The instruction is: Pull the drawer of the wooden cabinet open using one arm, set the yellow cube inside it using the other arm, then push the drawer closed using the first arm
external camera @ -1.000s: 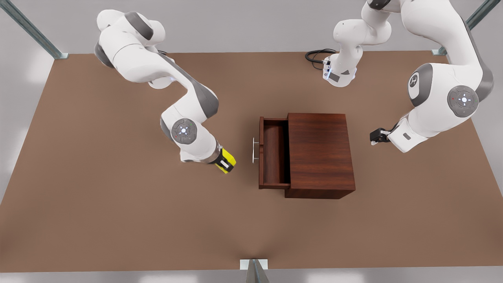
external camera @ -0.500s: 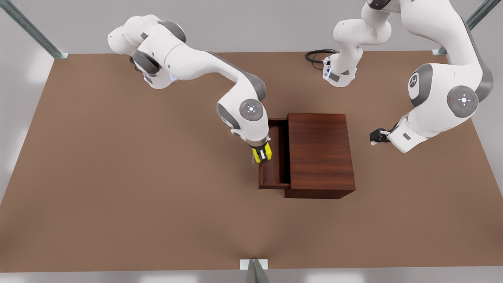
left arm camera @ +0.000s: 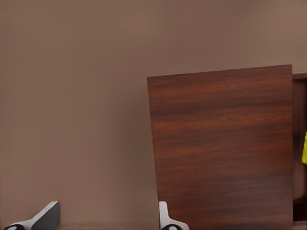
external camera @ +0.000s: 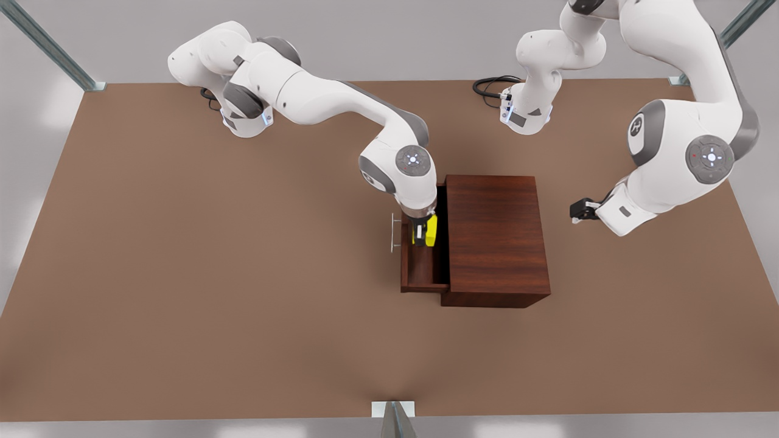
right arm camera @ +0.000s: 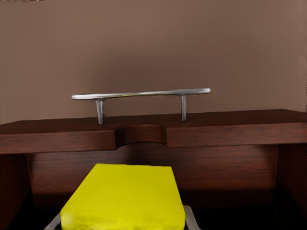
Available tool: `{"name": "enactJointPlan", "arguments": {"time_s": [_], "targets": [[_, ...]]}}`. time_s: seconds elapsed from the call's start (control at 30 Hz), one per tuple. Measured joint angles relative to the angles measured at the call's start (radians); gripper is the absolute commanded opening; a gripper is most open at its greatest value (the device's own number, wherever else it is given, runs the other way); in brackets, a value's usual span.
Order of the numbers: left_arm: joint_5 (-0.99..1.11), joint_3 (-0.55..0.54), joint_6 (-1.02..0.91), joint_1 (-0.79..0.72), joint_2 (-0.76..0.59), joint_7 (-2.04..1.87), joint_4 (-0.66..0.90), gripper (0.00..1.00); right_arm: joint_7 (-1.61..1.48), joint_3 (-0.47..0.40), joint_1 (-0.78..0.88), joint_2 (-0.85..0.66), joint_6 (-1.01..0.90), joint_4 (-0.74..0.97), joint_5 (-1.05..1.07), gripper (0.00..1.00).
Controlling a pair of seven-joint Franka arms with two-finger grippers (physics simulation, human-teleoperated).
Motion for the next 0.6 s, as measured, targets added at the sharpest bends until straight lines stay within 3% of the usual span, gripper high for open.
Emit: {"name": "enactJointPlan", "arguments": {"time_s": [0.17, 0.3, 0.37, 0.4, 0.47, 0.53, 0.6], "targets": [[0.002, 0.001, -0.006, 0.0, -0.001, -0.001, -0.001, 1.0, 0.074, 0.006, -0.041, -0.019, -0.013, 0.001, 0.003, 1.0], [0.003, -0.003, -0.008, -0.007, 0.003, -0.003, 0.032, 1.0, 0.048, 0.09, -0.355, -0.133, -0.147, 0.0, 0.003, 1.0], [0.003, -0.004, -0.006, -0.095, 0.018, -0.02, 0.087, 1.0, -0.043, 0.099, -0.56, -0.201, -0.23, -0.015, 0.0, 1.0], [0.008, -0.004, -0.005, -0.184, 0.053, -0.046, 0.15, 1.0, -0.118, 0.1, -0.677, -0.24, -0.25, -0.067, -0.002, 1.0], [0.033, -0.005, -0.002, -0.388, 0.147, -0.122, 0.28, 1.0, -0.321, 0.066, -0.843, -0.424, -0.226, -0.363, 0.001, 1.0], [0.052, 0.0, 0.011, -0.565, 0.289, -0.228, 0.431, 1.0, -0.546, 0.002, -0.889, -0.624, -0.192, -0.671, 0.043, 1.0], [0.087, 0.004, 0.052, -0.712, 0.406, -0.347, 0.514, 1.0, -0.747, -0.081, -0.825, -0.676, -0.171, -0.762, 0.072, 1.0]]}}
